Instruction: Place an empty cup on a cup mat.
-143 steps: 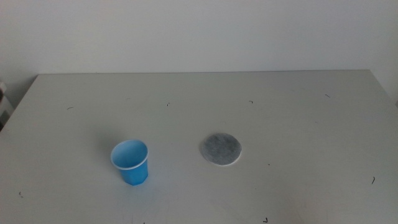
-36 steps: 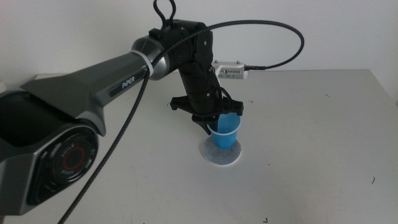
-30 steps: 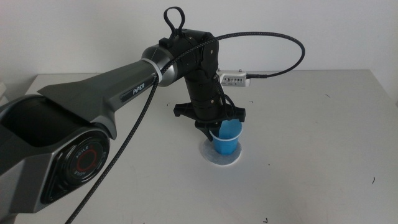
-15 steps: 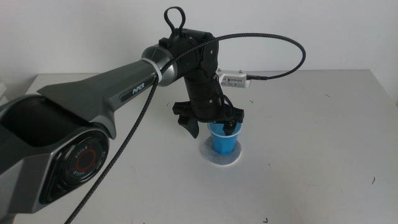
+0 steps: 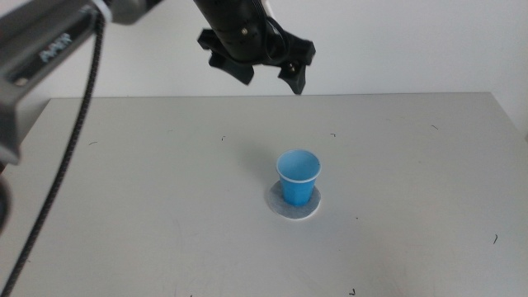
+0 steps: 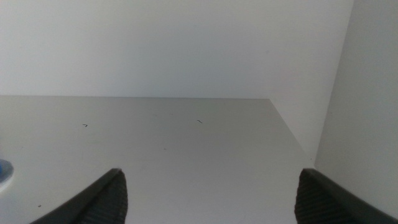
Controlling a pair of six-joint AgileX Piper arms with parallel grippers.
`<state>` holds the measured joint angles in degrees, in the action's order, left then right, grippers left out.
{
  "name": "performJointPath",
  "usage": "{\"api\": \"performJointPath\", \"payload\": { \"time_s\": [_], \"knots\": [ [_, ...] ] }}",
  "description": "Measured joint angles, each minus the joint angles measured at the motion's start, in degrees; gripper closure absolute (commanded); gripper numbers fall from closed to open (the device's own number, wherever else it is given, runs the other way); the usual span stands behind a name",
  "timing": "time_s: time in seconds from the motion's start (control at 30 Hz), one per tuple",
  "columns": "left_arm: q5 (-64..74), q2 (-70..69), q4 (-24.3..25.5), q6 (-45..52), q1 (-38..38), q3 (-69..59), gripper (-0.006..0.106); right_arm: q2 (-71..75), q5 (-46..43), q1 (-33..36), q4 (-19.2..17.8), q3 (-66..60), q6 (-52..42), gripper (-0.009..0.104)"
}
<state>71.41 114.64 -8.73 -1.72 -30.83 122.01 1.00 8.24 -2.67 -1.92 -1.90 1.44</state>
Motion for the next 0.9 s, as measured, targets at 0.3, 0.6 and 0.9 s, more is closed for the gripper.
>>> {"api": "performJointPath", "payload": {
  "time_s": [0.3, 0.6, 0.9],
  "knots": [
    [0.2, -20.4, 12.7, 2.7, 0.0, -8.0, -0.005, 0.0, 0.0, 0.0, 0.0, 0.0, 0.0, 0.001],
    [0.1, -48.1, 26.6, -8.0, 2.9, -37.5, -0.005, 0.0, 0.0, 0.0, 0.0, 0.0, 0.0, 0.001],
    [-16.3, -71.5, 26.4, -8.7, 17.3, -65.0, -0.005, 0.0, 0.0, 0.0, 0.0, 0.0, 0.0, 0.001]
  ]
}}
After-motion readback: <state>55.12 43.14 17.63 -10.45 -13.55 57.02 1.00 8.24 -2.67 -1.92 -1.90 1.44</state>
